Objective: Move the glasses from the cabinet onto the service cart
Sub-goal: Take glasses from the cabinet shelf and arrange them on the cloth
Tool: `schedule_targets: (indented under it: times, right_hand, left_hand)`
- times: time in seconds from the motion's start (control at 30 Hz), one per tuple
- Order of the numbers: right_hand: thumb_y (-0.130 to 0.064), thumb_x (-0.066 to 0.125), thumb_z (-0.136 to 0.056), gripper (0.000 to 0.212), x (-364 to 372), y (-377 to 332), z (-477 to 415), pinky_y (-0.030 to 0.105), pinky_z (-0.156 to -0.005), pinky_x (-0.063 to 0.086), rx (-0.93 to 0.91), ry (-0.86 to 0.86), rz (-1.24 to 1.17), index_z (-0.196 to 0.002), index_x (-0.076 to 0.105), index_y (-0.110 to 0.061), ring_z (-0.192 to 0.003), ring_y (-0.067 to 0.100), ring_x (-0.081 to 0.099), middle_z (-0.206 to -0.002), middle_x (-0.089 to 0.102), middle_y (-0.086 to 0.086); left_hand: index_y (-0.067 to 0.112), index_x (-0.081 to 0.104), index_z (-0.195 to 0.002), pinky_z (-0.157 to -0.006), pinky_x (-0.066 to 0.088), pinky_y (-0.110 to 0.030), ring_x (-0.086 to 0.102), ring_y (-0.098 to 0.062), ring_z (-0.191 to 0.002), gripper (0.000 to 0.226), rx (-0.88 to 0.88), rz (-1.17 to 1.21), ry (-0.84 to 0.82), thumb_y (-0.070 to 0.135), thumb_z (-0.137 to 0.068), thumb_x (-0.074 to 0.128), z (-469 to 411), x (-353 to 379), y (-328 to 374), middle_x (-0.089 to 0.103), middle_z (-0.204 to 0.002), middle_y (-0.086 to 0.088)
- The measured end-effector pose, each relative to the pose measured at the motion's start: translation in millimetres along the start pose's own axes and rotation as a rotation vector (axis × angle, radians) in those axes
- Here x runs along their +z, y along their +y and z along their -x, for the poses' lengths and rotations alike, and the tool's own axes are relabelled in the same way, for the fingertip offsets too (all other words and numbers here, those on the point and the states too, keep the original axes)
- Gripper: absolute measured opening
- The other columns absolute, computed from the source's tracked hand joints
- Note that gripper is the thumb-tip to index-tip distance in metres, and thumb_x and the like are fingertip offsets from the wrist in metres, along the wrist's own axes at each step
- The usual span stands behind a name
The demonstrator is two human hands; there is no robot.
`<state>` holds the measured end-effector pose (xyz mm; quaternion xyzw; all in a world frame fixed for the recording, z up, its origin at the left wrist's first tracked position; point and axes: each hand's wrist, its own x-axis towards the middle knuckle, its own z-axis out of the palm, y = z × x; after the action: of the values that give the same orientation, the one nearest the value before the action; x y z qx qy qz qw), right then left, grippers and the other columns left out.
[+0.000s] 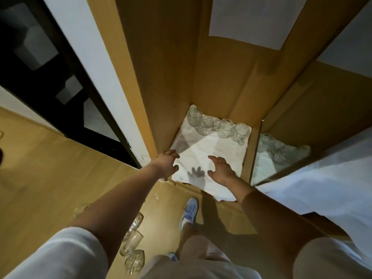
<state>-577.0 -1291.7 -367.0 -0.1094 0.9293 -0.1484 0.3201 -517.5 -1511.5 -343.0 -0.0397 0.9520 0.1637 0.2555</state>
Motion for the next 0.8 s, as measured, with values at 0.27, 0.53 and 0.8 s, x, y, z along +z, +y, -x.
schedule_targets:
  times: [0.27,0.53,0.8]
  right_hand:
    - [-0.029,0.049,-0.092,0.057,-63,-32,-100,0.052,-0.103,0.033,0.098,0.098,-0.113,-0.144,0.028,-0.039,-0.125,0.034,0.042,-0.139,0.035,0.007]
    - [-0.024,0.057,-0.089,0.061,-97,-30,-153,0.050,-0.103,0.038,0.104,0.136,-0.197,-0.143,0.032,-0.036,-0.128,0.032,0.042,-0.144,0.037,0.004]
    - [-0.018,0.063,-0.086,0.064,-101,0,-227,0.025,-0.103,0.031,0.145,0.247,-0.312,-0.144,0.034,-0.015,-0.132,0.027,0.040,-0.145,0.041,0.011]
  left_hand:
    - [0.022,0.034,-0.145,-0.114,0.025,-0.038,0.021,-0.026,-0.142,0.054,0.002,-0.060,-0.052,0.032,-0.094,0.049,-96,-54,-9,0.022,-0.156,-0.004]
    - [0.015,0.040,-0.141,-0.108,0.033,-0.036,0.036,-0.025,-0.134,0.054,0.041,0.014,-0.051,0.030,-0.091,0.054,-177,-98,-11,0.038,-0.147,-0.007]
    - [0.011,0.037,-0.143,-0.101,0.035,-0.030,0.041,-0.028,-0.131,0.054,0.091,0.160,0.068,0.024,-0.093,0.054,-279,-101,14,0.041,-0.145,-0.013]
